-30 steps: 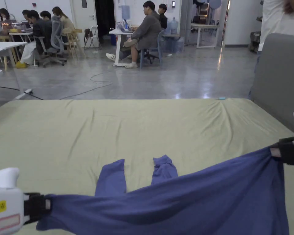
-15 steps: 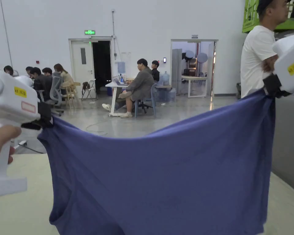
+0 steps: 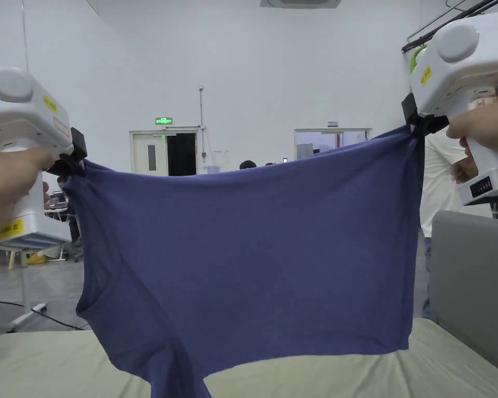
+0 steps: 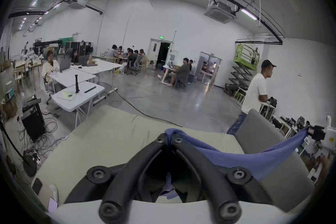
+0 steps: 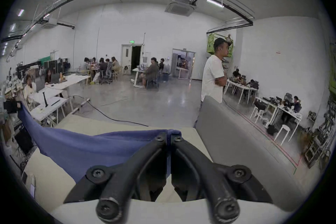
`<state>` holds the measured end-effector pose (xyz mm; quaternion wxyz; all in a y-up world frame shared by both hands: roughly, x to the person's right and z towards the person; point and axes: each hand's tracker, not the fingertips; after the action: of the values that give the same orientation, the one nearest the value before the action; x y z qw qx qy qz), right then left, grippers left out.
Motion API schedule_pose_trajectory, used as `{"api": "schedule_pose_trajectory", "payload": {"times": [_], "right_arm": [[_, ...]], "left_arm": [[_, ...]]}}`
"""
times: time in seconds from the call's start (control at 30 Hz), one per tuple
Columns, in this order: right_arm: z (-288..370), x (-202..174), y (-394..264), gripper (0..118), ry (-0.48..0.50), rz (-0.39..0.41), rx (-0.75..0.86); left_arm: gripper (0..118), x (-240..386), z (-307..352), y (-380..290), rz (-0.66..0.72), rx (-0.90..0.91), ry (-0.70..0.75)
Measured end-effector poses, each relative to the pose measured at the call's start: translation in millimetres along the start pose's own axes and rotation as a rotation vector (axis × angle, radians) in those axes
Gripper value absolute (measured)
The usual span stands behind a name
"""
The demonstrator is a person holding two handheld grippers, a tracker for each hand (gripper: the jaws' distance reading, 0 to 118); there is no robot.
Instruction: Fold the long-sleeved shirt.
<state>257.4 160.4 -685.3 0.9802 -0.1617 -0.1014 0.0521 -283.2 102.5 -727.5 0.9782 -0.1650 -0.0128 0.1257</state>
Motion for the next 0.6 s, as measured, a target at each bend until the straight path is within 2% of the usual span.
{"api": "schedule_pose_trajectory", "payload": {"times": [0.17, 0.33, 0.43, 0.6], "right_arm": [[-29, -7, -7, 0, -0.009, -0.007, -0.027], [-69, -16, -46, 0, -0.006, 0.012, -0.113], [-101, -22, -92, 0, 0.01, 0.023, -0.191], [-165, -35, -209, 0, 0.04, 0.012, -0.399]], "left_arm": [[0, 5, -21, -1, -0.008, -0.002, 0.007], [0, -2, -59, -39, -0.025, -0.064, 0.029], [0, -9, -91, -79, -0.063, -0.172, 0.042], [0, -26, -149, -177, -0.121, -0.351, 0.065]]}}
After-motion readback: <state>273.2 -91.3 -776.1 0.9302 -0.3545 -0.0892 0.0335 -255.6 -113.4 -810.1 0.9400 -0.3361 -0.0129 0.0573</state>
